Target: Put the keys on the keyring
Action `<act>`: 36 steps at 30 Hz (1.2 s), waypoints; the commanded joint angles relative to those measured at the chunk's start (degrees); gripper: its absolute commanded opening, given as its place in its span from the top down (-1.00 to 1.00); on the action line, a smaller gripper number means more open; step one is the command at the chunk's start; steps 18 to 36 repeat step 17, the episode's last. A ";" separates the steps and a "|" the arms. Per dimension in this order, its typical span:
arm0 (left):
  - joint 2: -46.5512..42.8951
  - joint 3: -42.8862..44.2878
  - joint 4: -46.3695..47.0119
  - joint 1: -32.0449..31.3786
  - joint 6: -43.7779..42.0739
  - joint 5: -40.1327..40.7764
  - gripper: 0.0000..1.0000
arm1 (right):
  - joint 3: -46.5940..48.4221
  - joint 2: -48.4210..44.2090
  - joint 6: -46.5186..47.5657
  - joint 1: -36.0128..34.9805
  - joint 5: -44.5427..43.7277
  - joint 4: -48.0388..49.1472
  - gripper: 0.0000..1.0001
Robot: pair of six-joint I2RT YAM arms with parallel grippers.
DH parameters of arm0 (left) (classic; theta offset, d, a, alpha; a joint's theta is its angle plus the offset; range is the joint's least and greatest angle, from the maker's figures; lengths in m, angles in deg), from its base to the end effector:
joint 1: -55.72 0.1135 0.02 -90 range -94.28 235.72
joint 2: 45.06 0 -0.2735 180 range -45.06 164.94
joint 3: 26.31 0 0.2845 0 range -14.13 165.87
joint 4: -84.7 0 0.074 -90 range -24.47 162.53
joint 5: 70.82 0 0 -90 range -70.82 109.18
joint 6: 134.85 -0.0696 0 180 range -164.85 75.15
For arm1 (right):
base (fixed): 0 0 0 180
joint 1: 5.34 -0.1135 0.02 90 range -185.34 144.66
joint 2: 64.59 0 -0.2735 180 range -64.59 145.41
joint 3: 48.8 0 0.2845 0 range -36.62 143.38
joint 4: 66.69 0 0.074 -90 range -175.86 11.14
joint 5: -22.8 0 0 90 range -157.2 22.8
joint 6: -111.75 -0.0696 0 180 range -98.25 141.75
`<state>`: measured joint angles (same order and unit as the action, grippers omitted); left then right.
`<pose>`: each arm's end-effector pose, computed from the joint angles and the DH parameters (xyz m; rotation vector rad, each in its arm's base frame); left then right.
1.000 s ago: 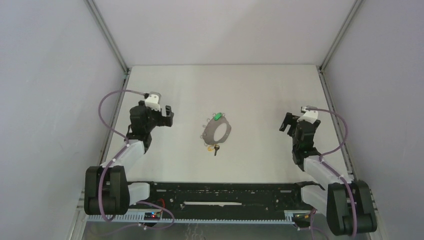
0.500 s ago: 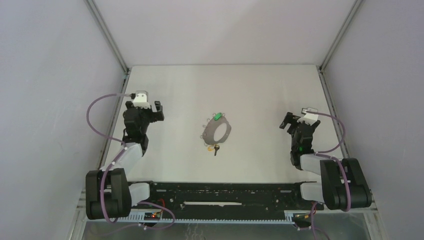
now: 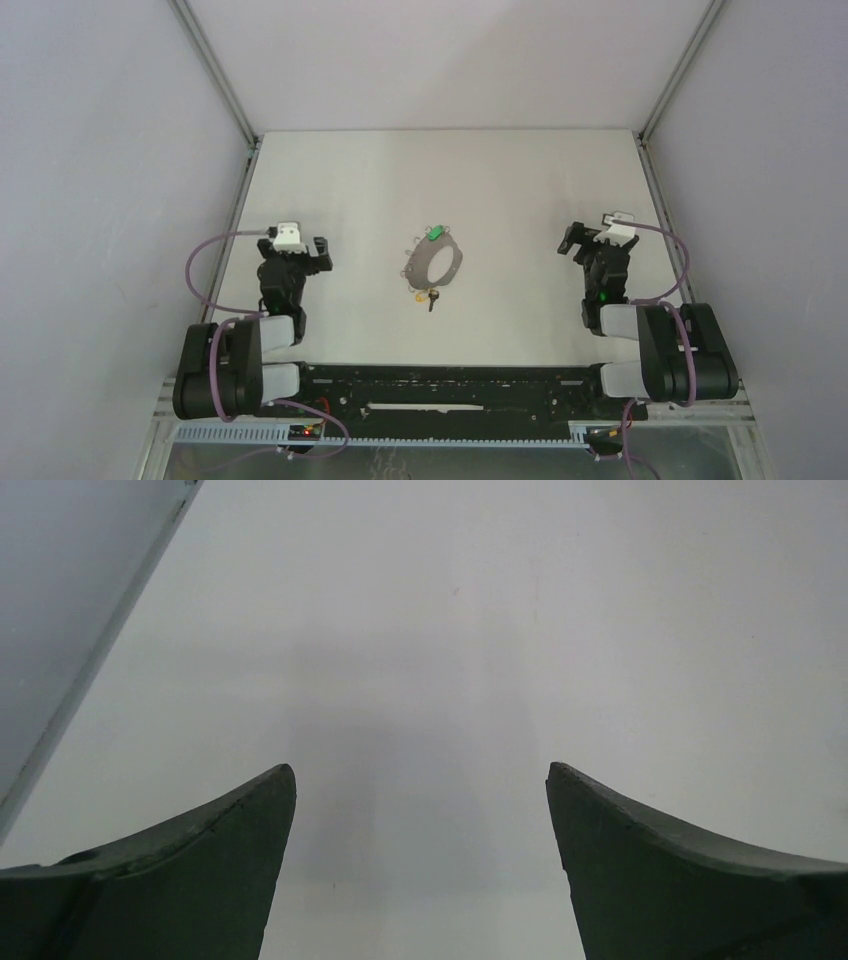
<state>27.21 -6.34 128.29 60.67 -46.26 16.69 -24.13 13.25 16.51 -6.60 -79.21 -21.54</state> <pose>0.2519 0.0188 0.1272 -0.0211 1.7227 0.0447 0.2739 -0.0085 0.1333 0.2145 1.6951 -0.0949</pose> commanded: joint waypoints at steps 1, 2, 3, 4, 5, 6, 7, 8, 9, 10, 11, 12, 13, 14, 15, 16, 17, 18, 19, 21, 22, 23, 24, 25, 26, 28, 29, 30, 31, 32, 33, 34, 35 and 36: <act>-0.22 1.72 7.85 0.34 0.50 1.36 -1.00 | 1.06 0.07 0.30 0.53 1.28 0.01 -1.00; -0.52 1.49 7.72 0.37 0.45 1.37 -1.00 | 1.04 -0.04 0.28 0.55 1.21 -0.12 -1.00; -0.44 1.70 7.32 0.37 0.40 1.31 -1.00 | 1.01 -0.14 0.23 0.55 1.20 -0.13 -1.00; -0.38 1.69 7.65 0.33 0.48 1.41 -1.00 | 0.97 -0.07 0.38 0.49 1.20 0.01 -1.00; -0.45 1.60 7.65 0.31 0.45 1.36 -1.00 | 0.88 -0.06 0.36 0.48 1.20 0.02 -1.00; -0.39 1.61 7.63 0.32 0.49 1.35 -1.00 | 0.90 -0.06 0.40 0.47 1.24 0.03 -1.00; -0.50 1.62 7.64 0.30 0.45 1.35 -1.00 | 0.87 -0.06 0.40 0.48 1.23 0.11 -1.00; -0.48 1.62 7.56 0.32 0.40 1.34 -1.00 | 0.87 -0.06 0.40 0.47 1.20 0.08 -1.00; -0.32 1.73 7.59 0.31 0.51 1.34 -0.99 | 0.91 -0.06 0.40 0.47 1.20 0.03 -1.00; -0.29 1.78 7.54 0.35 0.46 1.36 -1.00 | 0.94 -0.06 0.40 0.47 1.27 0.07 -1.00; -0.22 1.90 7.37 0.33 0.45 1.34 -0.99 | 0.95 -0.06 0.32 0.47 1.21 0.06 -1.00; -0.18 1.99 7.35 0.32 0.40 1.34 -1.00 | 0.93 -0.06 0.37 0.53 1.22 0.07 -1.00; -0.12 2.10 7.25 0.32 0.42 1.34 -1.00 | 0.99 -0.06 0.35 0.52 1.20 0.08 -1.00; -0.12 2.13 7.21 0.32 0.35 1.34 -1.00 | 0.93 -0.06 0.35 0.49 1.20 0.07 -1.00; -0.11 2.14 7.15 0.32 0.29 1.42 -1.00 | 0.94 -0.06 0.39 0.54 1.21 0.06 -0.99; -0.11 2.07 7.16 0.34 0.35 1.38 -1.00 | 0.89 -0.06 0.33 0.50 1.20 0.07 -1.00; -0.19 1.97 7.16 0.30 0.41 1.43 -0.99 | 0.88 -0.04 0.33 0.52 1.20 0.12 -1.00; -0.19 1.97 7.16 0.30 0.41 1.43 -0.99 | 0.88 -0.04 0.33 0.52 1.20 0.12 -1.00; -0.19 1.97 7.16 0.30 0.41 1.43 -0.99 | 0.88 -0.04 0.33 0.52 1.20 0.12 -1.00; -0.19 1.97 7.16 0.30 0.41 1.43 -0.99 | 0.88 -0.04 0.33 0.52 1.20 0.12 -1.00; -0.19 1.97 7.16 0.30 0.41 1.43 -0.99 | 0.88 -0.04 0.33 0.52 1.20 0.12 -1.00; -0.19 1.97 7.16 0.30 0.41 1.43 -0.99 | 0.88 -0.04 0.33 0.52 1.20 0.12 -1.00; -0.19 1.97 7.16 0.30 0.41 1.43 -0.99 | 0.88 -0.04 0.33 0.52 1.20 0.12 -1.00; -0.19 1.97 7.16 0.30 0.41 1.43 -0.99 | 0.88 -0.04 0.33 0.52 1.20 0.12 -1.00; -0.19 1.97 7.16 0.30 0.41 1.43 -0.99 | 0.88 -0.04 0.33 0.52 1.20 0.12 -1.00; -0.19 1.97 7.16 0.30 0.41 1.43 -0.99 | 0.88 -0.04 0.33 0.52 1.20 0.12 -1.00; -0.19 1.97 7.16 0.30 0.41 1.43 -0.99 | 0.88 -0.04 0.33 0.52 1.20 0.12 -1.00; -0.19 1.97 7.16 0.30 0.41 1.43 -0.99 | 0.88 -0.04 0.33 0.52 1.20 0.12 -1.00; -0.19 1.97 7.16 0.30 0.41 1.43 -0.99 | 0.88 -0.04 0.33 0.52 1.20 0.12 -1.00; -0.19 1.97 7.16 0.30 0.41 1.43 -0.99 | 0.88 -0.04 0.33 0.52 1.20 0.12 -1.00; -0.19 1.97 7.16 0.30 0.41 1.43 -0.99 | 0.88 -0.04 0.33 0.52 1.20 0.12 -1.00; -0.19 1.97 7.16 0.30 0.41 1.43 -0.99 | 0.88 -0.04 0.33 0.52 1.20 0.12 -1.00; -0.19 1.97 7.16 0.30 0.41 1.43 -0.99 | 0.88 -0.04 0.33 0.52 1.20 0.12 -1.00; -0.19 1.97 7.16 0.30 0.41 1.43 -0.99 | 0.88 -0.04 0.33 0.52 1.20 0.12 -1.00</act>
